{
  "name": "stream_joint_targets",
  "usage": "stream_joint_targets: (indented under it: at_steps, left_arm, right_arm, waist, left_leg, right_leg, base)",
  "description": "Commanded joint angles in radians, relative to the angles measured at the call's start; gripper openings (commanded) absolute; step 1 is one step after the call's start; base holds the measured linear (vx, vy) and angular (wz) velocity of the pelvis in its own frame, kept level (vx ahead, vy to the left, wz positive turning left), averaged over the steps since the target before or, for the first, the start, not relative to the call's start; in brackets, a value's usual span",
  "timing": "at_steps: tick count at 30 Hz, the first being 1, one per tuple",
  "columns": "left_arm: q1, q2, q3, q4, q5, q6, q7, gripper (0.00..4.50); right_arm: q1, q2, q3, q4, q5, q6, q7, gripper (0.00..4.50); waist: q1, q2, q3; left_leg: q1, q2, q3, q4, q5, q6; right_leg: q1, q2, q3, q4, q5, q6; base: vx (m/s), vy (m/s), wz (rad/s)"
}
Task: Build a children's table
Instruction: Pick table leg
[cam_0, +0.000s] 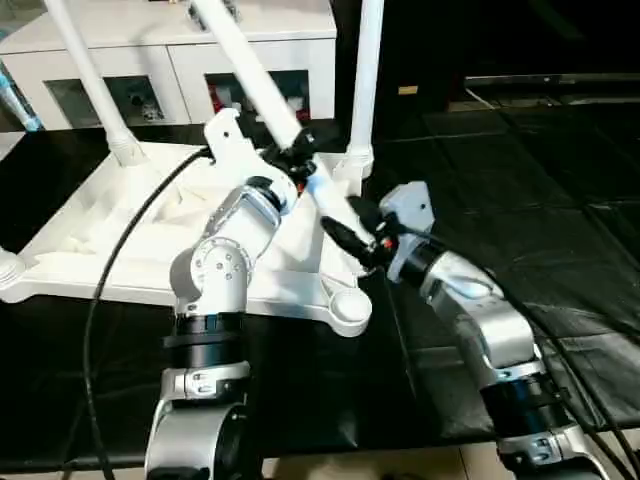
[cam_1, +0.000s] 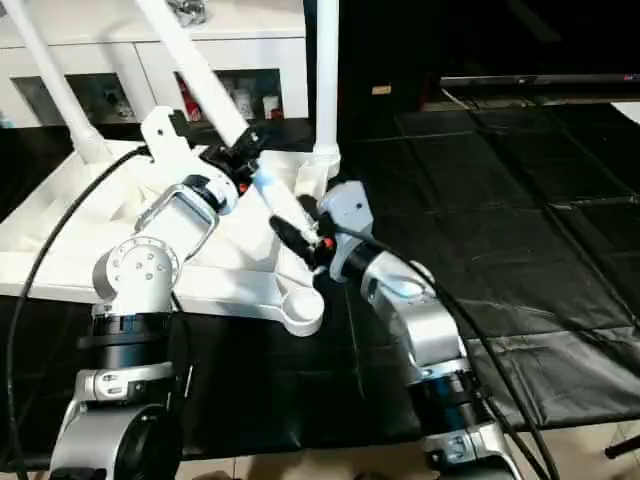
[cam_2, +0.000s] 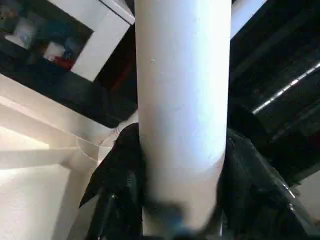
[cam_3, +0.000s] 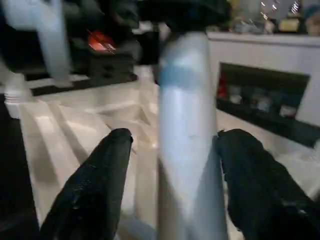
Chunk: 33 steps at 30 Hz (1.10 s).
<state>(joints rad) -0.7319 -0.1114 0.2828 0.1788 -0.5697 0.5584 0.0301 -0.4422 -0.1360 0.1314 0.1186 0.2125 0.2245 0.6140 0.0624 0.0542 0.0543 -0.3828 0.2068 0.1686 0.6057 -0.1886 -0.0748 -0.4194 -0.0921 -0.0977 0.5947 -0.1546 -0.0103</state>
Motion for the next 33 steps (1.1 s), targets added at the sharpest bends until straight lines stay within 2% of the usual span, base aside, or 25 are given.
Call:
stream_joint_targets:
  at_steps: [1,2,4,9,11,14,16,17,23,27,29,31,33]
  left_arm:
    - [-0.035,0.033,-0.023,0.006,0.030,-0.024,-0.025,1.81]
    - [-0.037,0.047,-0.025,0.009,0.029,-0.021,-0.039,1.81]
    - [-0.039,0.077,-0.041,0.011,0.033,-0.020,-0.079,1.81]
    - [-0.038,0.144,-0.069,0.004,0.005,0.045,-0.207,1.81]
    - [-0.038,0.163,-0.077,0.003,-0.003,0.058,-0.238,1.81]
    - [-0.045,0.183,-0.069,0.002,-0.032,0.081,-0.270,1.81]
    - [-0.051,0.199,-0.066,0.003,-0.055,0.109,-0.306,1.81]
    - [-0.053,0.209,-0.072,0.002,-0.057,0.117,-0.327,1.81]
    - [-0.063,0.245,-0.090,-0.007,-0.097,0.174,-0.427,1.81]
    - [-0.065,0.283,-0.122,-0.029,-0.120,0.218,-0.508,1.81]
    - [-0.066,0.290,-0.128,-0.033,-0.124,0.226,-0.522,1.81]
    - [-0.067,0.306,-0.140,-0.053,-0.139,0.253,-0.569,1.81]
    - [-0.067,0.313,-0.147,-0.060,-0.144,0.259,-0.586,1.81]
  right_arm:
    - [0.011,-0.009,0.010,-0.039,0.016,0.025,0.018,3.15]
    - [0.011,-0.011,0.009,-0.039,0.010,0.012,0.015,3.25]
    - [0.008,-0.035,0.013,-0.054,0.021,0.076,0.034,3.51]
    - [-0.020,-0.068,-0.055,-0.049,0.081,0.108,0.058,3.88]
    - [-0.028,-0.072,-0.071,-0.041,0.093,0.103,0.065,4.02]
    - [-0.028,-0.081,-0.078,-0.042,0.085,0.073,0.062,4.35]
    - [-0.033,-0.082,-0.094,-0.042,0.104,0.098,0.054,4.48]
    - [-0.038,-0.085,-0.095,-0.036,0.098,0.097,0.047,4.48]
    - [-0.060,-0.106,-0.096,-0.031,0.120,0.146,0.079,4.50]
    - [-0.083,-0.141,-0.136,-0.049,0.206,0.212,0.145,4.50]
    - [-0.089,-0.150,-0.144,-0.052,0.223,0.227,0.158,4.50]
    - [-0.110,-0.185,-0.163,-0.056,0.283,0.298,0.212,4.50]
    - [-0.117,-0.198,-0.163,-0.060,0.302,0.332,0.233,4.50]
  waist:
    - [0.004,-0.017,-0.080]
    - [0.004,-0.018,-0.081]
    - [0.004,-0.016,-0.082]
    - [0.005,-0.015,-0.082]
    - [0.005,-0.015,-0.082]
    - [0.005,-0.022,-0.082]
    - [0.005,-0.019,-0.082]
    - [0.004,-0.023,-0.082]
    - [0.004,-0.017,-0.082]
    - [0.005,-0.018,-0.081]
    - [0.007,-0.018,-0.082]
    - [0.009,-0.022,-0.082]
    - [0.011,-0.022,-0.083]
  left_leg:
    - [0.004,0.005,0.002,-0.055,-0.088,0.100]
    - [0.004,0.006,0.002,-0.055,-0.085,0.097]
    - [0.005,0.006,0.001,-0.055,-0.080,0.093]
    - [0.006,0.006,0.003,-0.054,-0.077,0.091]
    - [0.006,0.006,0.003,-0.054,-0.072,0.089]
    - [0.006,0.006,0.005,-0.053,-0.072,0.084]
    - [0.007,0.005,0.005,-0.053,-0.071,0.084]
    - [0.006,0.005,0.006,-0.053,-0.068,0.085]
    - [0.008,0.004,0.005,-0.052,-0.064,0.086]
    - [0.008,0.006,0.005,-0.053,-0.082,0.079]
    - [0.009,0.007,0.005,-0.053,-0.078,0.080]
    - [0.008,0.004,0.005,-0.052,-0.070,0.081]
    - [0.008,0.006,0.005,-0.051,-0.067,0.081]
  right_leg:
    - [0.071,-0.035,0.037,-0.066,-0.204,-0.160]
    - [0.071,-0.036,0.038,-0.064,-0.203,-0.157]
    - [0.072,-0.036,0.038,-0.062,-0.196,-0.164]
    - [0.071,-0.038,0.040,-0.058,-0.183,-0.183]
    - [0.070,-0.037,0.040,-0.056,-0.178,-0.188]
    - [0.071,-0.038,0.040,-0.054,-0.179,-0.194]
    - [0.071,-0.038,0.040,-0.054,-0.183,-0.196]
    - [0.072,-0.038,0.041,-0.053,-0.179,-0.196]
    - [0.072,-0.036,0.040,-0.052,-0.173,-0.203]
    - [0.073,-0.038,0.041,-0.052,-0.189,-0.202]
    - [0.073,-0.038,0.041,-0.052,-0.184,-0.204]
    - [0.075,-0.037,0.041,-0.049,-0.180,-0.207]
    - [0.075,-0.038,0.041,-0.047,-0.183,-0.210]
  base:
    - [0.000,0.000,0.00]
    - [0.000,0.000,0.00]
    - [0.000,0.000,0.00]
    - [0.000,0.000,0.00]
    - [0.000,0.000,0.00]
    - [0.000,0.000,0.00]
    - [0.000,0.000,0.00]
    - [0.000,0.000,0.00]
    - [0.000,0.000,0.00]
    - [0.000,0.000,0.00]
    - [0.000,0.000,0.00]
    - [0.000,0.000,0.00]
    - [0.000,0.000,0.00]
